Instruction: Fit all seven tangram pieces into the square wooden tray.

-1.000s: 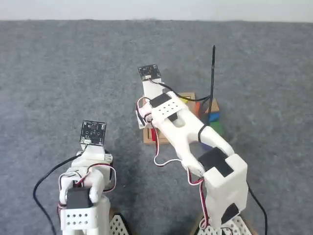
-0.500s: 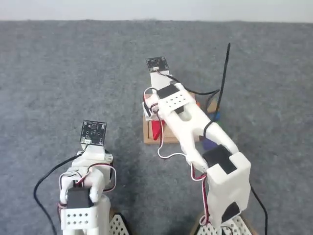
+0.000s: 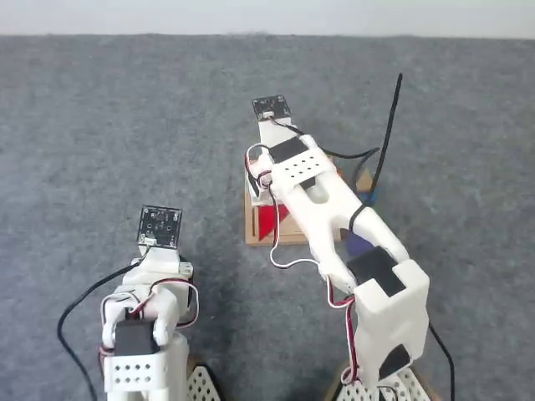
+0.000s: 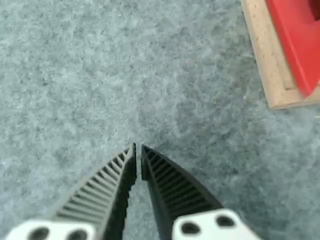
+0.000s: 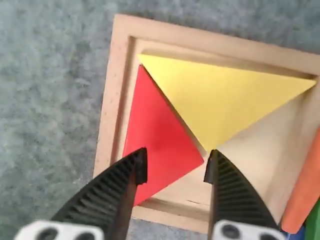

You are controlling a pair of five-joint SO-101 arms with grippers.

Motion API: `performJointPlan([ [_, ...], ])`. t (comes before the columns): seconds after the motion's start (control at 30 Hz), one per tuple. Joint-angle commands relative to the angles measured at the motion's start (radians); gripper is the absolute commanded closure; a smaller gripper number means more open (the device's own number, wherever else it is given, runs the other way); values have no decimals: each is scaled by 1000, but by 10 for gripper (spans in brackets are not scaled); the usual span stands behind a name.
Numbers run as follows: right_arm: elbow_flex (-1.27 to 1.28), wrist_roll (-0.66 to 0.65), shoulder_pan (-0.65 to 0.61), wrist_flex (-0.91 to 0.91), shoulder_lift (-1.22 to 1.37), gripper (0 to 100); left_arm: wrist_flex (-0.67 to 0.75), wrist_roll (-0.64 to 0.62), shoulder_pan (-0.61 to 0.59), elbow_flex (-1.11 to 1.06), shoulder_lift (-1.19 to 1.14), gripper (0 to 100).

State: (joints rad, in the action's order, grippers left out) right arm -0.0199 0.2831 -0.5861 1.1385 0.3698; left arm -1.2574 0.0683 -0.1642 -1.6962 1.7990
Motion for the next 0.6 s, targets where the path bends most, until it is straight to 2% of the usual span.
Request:
performJointPlan([
  [0.0,-55,-41,8,5,-64,812,-3,0,2,12,17,979],
  [0.17,60,-84,7,-30,-186,812,-3,0,2,12,17,979],
  [0.4,443,-218,-56,-251,-460,827,-3,0,2,12,17,979],
  [0.57,542,-302,-38,-323,-499,997,-3,0,2,12,17,979],
])
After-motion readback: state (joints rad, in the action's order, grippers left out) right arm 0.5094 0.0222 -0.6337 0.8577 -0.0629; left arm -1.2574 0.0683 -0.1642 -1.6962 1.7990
